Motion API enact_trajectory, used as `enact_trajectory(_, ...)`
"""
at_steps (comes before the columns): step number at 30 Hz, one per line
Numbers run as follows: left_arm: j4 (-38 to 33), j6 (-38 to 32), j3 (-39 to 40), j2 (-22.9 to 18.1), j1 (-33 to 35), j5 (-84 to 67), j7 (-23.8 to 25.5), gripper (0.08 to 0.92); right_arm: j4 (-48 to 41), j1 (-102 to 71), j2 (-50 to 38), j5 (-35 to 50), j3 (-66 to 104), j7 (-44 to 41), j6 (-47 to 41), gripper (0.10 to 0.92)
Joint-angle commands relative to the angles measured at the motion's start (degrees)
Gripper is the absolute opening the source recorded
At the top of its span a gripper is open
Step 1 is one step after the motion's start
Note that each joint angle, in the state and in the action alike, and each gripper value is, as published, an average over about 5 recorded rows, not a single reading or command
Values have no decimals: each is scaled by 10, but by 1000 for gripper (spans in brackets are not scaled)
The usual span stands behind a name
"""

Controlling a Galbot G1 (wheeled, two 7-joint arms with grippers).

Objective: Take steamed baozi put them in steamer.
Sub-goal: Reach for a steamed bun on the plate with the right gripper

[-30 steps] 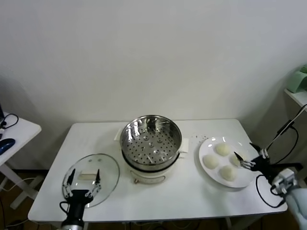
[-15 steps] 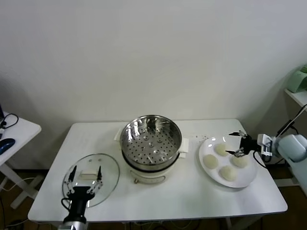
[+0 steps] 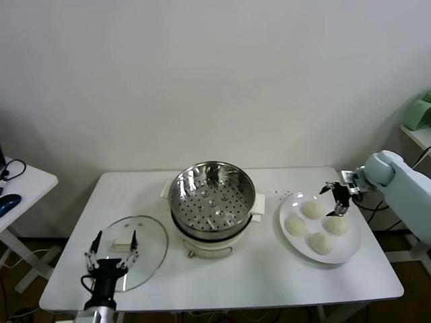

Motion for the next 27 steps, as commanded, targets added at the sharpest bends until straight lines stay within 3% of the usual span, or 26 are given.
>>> enact_trajectory(1, 5, 2, -3, -2, -1, -6, -1, 823, -116, 42, 86, -56, -40, -9, 16, 823)
enact_trajectory(27, 24, 2, -7, -3, -3, -12, -9, 823, -176, 4, 135, -123, 26, 16, 25, 823)
